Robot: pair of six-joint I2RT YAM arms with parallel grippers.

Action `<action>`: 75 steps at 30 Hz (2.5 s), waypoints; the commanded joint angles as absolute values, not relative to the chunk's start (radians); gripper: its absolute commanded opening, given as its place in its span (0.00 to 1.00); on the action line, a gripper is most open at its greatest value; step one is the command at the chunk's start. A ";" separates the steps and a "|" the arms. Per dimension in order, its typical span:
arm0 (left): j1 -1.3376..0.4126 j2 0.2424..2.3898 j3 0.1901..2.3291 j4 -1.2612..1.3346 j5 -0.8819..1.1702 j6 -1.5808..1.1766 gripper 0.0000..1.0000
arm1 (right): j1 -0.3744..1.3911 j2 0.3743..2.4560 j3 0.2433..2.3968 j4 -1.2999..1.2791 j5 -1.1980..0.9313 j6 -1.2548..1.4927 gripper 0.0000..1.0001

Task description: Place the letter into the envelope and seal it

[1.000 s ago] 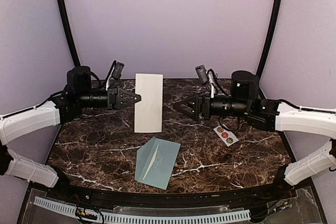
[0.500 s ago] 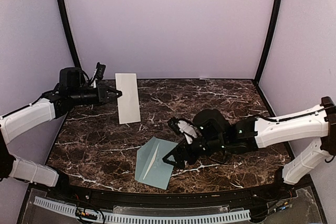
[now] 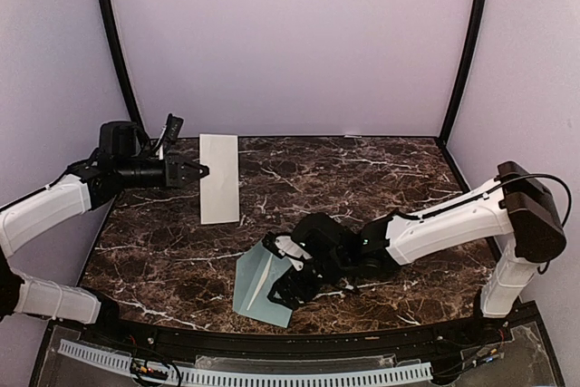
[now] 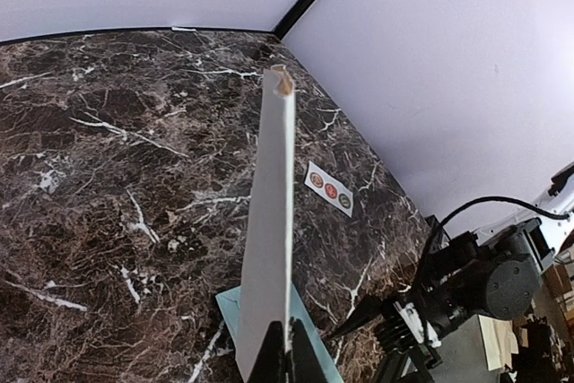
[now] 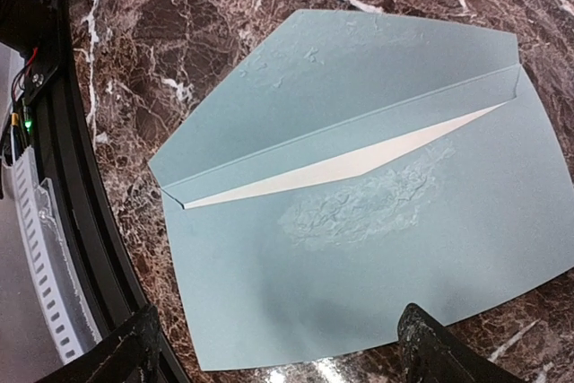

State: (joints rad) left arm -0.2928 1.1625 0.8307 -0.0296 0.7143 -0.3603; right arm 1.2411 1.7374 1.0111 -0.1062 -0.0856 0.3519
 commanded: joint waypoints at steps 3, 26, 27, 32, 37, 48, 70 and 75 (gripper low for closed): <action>-0.291 1.118 0.801 0.025 0.975 -0.319 0.00 | 1.212 1.810 1.038 -0.067 -0.135 0.313 0.87; -0.440 1.071 0.949 -0.065 1.389 -0.362 0.00 | 0.962 1.895 1.075 -0.117 -0.231 0.173 0.84; -0.440 1.074 0.949 -0.063 1.392 -0.363 0.00 | 0.958 1.901 1.084 -0.124 -0.232 0.167 0.85; -0.441 1.083 0.949 -0.053 1.408 -0.361 0.00 | 0.937 1.928 1.118 -0.145 -0.225 0.149 0.84; -0.440 1.093 0.952 -0.064 1.403 -0.330 0.00 | 0.907 1.954 1.151 -0.160 -0.211 0.148 0.84; -0.437 1.151 0.941 -0.186 1.091 -0.156 0.00 | 0.880 1.946 1.230 -0.183 -0.231 0.170 0.84; -0.382 1.116 0.841 -0.108 0.764 -0.190 0.00 | 1.316 1.715 1.084 -0.309 -0.004 0.359 0.94; -0.382 1.126 0.842 -0.116 0.754 -0.192 0.00 | 1.354 1.790 1.120 -0.353 0.065 0.331 0.94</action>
State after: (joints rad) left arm -0.3840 1.1416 0.8509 -0.1276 0.7647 -0.1947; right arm 1.3224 1.7336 1.0840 -0.3141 -0.0093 0.3492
